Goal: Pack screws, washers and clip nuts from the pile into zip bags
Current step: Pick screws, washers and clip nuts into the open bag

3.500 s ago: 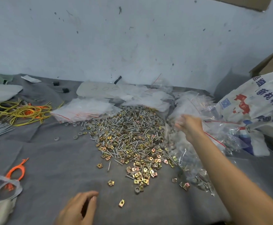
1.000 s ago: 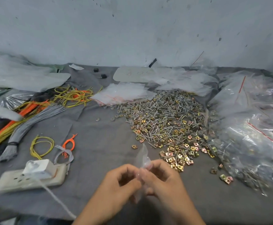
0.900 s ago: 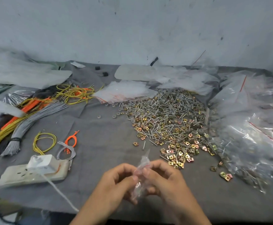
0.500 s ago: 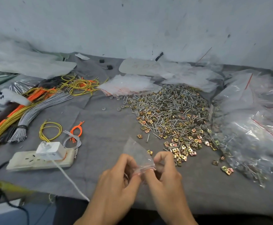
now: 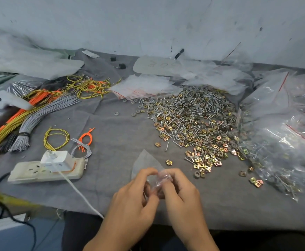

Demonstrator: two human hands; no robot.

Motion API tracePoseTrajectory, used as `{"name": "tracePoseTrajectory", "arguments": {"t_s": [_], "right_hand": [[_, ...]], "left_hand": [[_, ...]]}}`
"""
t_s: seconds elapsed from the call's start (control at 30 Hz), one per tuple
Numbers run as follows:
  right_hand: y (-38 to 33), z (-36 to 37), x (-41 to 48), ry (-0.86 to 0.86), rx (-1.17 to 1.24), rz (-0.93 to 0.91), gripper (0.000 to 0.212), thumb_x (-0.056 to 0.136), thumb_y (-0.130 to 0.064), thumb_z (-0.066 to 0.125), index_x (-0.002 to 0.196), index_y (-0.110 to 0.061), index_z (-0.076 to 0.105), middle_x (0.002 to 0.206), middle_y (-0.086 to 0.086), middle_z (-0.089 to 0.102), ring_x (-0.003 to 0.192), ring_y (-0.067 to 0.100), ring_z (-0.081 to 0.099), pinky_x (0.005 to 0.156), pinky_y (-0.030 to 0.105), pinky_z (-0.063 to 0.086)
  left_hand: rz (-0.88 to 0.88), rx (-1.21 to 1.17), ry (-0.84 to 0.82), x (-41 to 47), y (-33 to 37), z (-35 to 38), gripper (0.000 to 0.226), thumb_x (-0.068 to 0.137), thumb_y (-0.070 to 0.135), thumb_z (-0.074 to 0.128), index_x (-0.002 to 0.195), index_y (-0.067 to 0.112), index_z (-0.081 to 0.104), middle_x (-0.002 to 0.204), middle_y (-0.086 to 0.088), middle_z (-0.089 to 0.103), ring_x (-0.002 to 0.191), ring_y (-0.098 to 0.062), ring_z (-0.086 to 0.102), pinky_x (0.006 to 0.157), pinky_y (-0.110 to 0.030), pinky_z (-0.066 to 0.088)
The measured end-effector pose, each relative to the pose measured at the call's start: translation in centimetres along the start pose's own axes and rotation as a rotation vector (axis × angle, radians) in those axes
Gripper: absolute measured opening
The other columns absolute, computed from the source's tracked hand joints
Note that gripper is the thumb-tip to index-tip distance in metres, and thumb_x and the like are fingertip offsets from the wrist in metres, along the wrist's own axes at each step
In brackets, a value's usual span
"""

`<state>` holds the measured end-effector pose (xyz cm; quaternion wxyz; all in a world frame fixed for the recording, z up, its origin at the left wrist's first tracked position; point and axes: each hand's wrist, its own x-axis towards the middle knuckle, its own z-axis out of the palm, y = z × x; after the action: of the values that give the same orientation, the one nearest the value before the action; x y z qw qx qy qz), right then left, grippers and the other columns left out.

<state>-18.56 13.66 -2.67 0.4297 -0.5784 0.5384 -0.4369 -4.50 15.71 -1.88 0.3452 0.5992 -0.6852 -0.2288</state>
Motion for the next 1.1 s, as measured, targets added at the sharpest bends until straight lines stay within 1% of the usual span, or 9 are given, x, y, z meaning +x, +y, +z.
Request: {"name": "tracePoseTrajectory", "arguments": {"t_s": [0.1,0.2,0.3,0.4,0.47,0.57,0.7,0.87,1.1], "right_hand": [[-0.1,0.2,0.2,-0.032,0.095,0.020,0.010,0.098,-0.020,0.062,0.093,-0.028,0.065,0.083,-0.001,0.073,0.078,0.016,0.071,0.075,0.050,0.058],[0.0,0.4,0.3,-0.026,0.118,0.004,0.010,0.093,-0.024,0.072,0.089,-0.026,0.063,0.078,0.002,0.072,0.070,0.018,0.070,0.065,0.045,0.058],[0.1,0.2,0.7,0.006,0.165,0.005,0.017,0.091,-0.018,0.074,0.091,-0.030,0.062,0.081,0.002,0.071,0.067,0.018,0.068,0.059,0.038,0.059],[0.0,0.2,1.1,-0.014,0.166,0.049,0.014,0.086,-0.023,0.075,0.090,-0.029,0.064,0.076,0.001,0.070,0.063,0.021,0.064,0.056,0.042,0.057],[-0.1,0.5,1.4,-0.084,0.262,0.106,0.010,0.078,-0.017,0.067,0.087,-0.024,0.068,0.068,0.003,0.068,0.059,0.021,0.061,0.052,0.036,0.052],[-0.4,0.7,1.8,-0.262,0.444,0.163,0.027,0.084,-0.001,0.058,0.101,-0.015,0.074,0.088,0.016,0.075,0.079,0.029,0.071,0.067,0.039,0.058],[0.2,0.8,2.6,-0.302,0.338,0.146,0.041,0.087,0.013,0.051,0.109,-0.012,0.075,0.094,0.011,0.077,0.085,0.016,0.071,0.074,0.030,0.056],[1.6,1.2,4.4,-0.270,0.008,0.133,0.035,0.077,-0.020,0.056,0.104,-0.032,0.075,0.083,0.003,0.076,0.075,0.024,0.071,0.073,0.045,0.057],[1.7,2.7,6.3,-0.199,0.067,0.159,0.013,0.074,-0.028,0.064,0.087,-0.032,0.063,0.076,0.007,0.073,0.064,0.025,0.069,0.063,0.053,0.058]], "left_hand": [[0.045,0.085,0.037,0.1,0.3,-0.1,0.042,0.083,0.035,0.052,0.121,0.051,0.046,0.090,0.029,0.056,0.070,0.006,0.054,0.067,-0.010,0.042],[0.116,0.137,0.140,0.1,0.5,0.0,0.035,0.081,0.032,0.056,0.115,0.040,0.052,0.094,0.023,0.057,0.074,0.003,0.056,0.064,-0.019,0.047],[0.191,0.126,0.346,0.3,0.3,-0.5,0.023,0.084,0.030,0.058,0.106,0.036,0.056,0.089,0.023,0.046,0.071,0.011,0.047,0.061,-0.011,0.042],[0.304,0.159,0.457,0.8,-0.2,-0.9,0.017,0.086,0.025,0.059,0.102,0.030,0.057,0.083,0.015,0.047,0.067,0.002,0.046,0.060,-0.020,0.044],[0.345,0.233,0.405,1.1,-0.3,-0.9,0.017,0.084,0.025,0.059,0.101,0.031,0.056,0.081,0.010,0.050,0.066,-0.009,0.051,0.057,-0.028,0.045],[0.261,0.302,0.259,1.3,-0.9,-1.0,0.029,0.083,0.033,0.056,0.111,0.037,0.059,0.085,0.013,0.052,0.074,-0.008,0.057,0.060,-0.027,0.049],[0.202,0.342,0.086,1.2,-2.3,-1.6,0.043,0.083,0.039,0.051,0.125,0.041,0.060,0.086,0.018,0.055,0.076,-0.004,0.057,0.066,-0.021,0.046],[0.249,0.299,0.049,1.3,-3.5,-2.9,0.040,0.088,0.036,0.051,0.128,0.041,0.053,0.095,0.017,0.063,0.071,-0.003,0.055,0.061,-0.017,0.044],[0.337,0.214,0.131,2.9,-4.8,-1.9,0.029,0.094,0.038,0.057,0.123,0.038,0.060,0.094,0.027,0.060,0.071,0.007,0.055,0.071,-0.008,0.042]]}}
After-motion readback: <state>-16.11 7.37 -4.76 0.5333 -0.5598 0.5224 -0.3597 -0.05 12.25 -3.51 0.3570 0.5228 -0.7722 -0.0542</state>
